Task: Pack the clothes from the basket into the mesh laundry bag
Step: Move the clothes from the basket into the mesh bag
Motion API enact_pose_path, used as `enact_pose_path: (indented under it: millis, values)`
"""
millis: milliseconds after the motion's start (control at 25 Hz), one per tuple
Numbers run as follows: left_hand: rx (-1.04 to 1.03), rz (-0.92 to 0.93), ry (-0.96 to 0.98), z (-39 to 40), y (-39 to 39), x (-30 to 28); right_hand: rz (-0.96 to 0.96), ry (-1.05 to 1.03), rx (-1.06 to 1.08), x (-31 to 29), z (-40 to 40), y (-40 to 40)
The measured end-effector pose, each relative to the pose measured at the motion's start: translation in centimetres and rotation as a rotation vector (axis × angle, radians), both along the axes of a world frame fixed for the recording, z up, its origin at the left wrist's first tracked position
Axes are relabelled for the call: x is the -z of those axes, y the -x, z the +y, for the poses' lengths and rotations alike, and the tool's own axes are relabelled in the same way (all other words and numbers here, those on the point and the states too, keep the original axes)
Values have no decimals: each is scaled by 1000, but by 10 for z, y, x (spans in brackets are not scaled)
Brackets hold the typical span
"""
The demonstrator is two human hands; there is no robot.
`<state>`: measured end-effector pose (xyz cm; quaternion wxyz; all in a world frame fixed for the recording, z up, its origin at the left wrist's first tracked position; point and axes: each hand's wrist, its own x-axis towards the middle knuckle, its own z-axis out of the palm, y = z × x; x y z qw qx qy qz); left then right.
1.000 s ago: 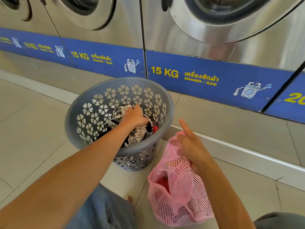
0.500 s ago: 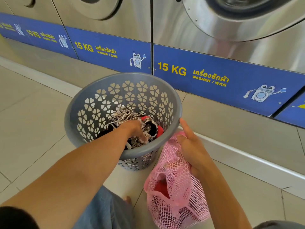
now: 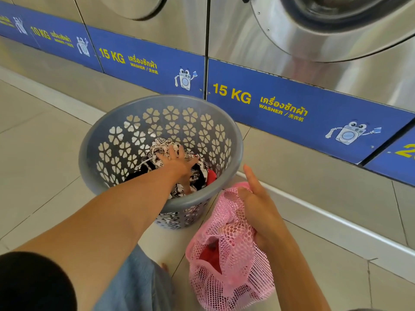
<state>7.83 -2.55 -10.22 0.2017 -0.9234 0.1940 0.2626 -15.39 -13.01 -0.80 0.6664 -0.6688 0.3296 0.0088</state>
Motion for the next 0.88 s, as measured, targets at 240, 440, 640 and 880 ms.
enact_pose_path:
  millis: [240,440,640,880]
  values:
    - [49,-77,-109,-7,-9,28,-20,2,-29,4,-9,-8]
    - [-71,-97,525,4,-27,11,-45,-9,-7,8,-19,-6]
    - [-492,-183,1119,5,-20,-78,-67,6,14,-2,-23,10]
    - [-812,242,1779,32,36,-190,-80,-36,60,-6,-33,39]
